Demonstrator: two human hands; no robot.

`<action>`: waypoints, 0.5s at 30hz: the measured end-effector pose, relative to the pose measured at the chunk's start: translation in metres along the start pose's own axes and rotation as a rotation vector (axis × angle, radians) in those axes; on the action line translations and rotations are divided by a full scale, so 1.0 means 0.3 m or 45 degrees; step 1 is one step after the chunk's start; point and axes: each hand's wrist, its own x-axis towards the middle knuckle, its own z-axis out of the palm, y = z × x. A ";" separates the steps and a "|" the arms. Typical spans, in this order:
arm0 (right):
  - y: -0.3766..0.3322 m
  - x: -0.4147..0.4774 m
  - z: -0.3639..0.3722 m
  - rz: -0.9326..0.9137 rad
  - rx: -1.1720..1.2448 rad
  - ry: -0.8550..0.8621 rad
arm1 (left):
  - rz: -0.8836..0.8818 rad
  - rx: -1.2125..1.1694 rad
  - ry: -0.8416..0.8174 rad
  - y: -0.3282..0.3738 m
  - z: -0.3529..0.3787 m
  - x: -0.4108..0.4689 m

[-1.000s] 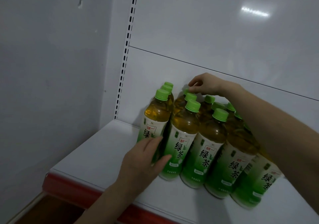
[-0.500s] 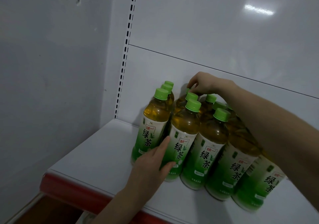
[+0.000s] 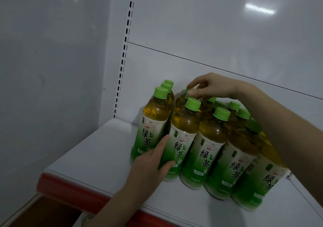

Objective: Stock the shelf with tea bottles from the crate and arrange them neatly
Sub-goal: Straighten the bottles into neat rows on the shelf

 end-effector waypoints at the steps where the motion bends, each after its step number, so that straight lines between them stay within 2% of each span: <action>1: -0.001 -0.002 0.011 -0.004 -0.077 -0.016 | -0.004 0.001 0.000 -0.002 0.000 -0.001; 5: 0.002 0.004 0.037 -0.045 -0.161 0.132 | -0.002 0.006 0.002 -0.006 0.003 -0.002; 9: 0.001 -0.002 0.045 -0.030 -0.231 0.132 | -0.009 0.060 0.016 -0.006 -0.004 0.001; 13: -0.030 -0.081 0.022 -0.081 -0.095 0.227 | 0.011 0.162 0.020 -0.011 -0.006 -0.006; 15: -0.053 -0.129 0.011 -0.129 0.000 0.194 | 0.023 0.195 0.017 -0.016 -0.002 -0.007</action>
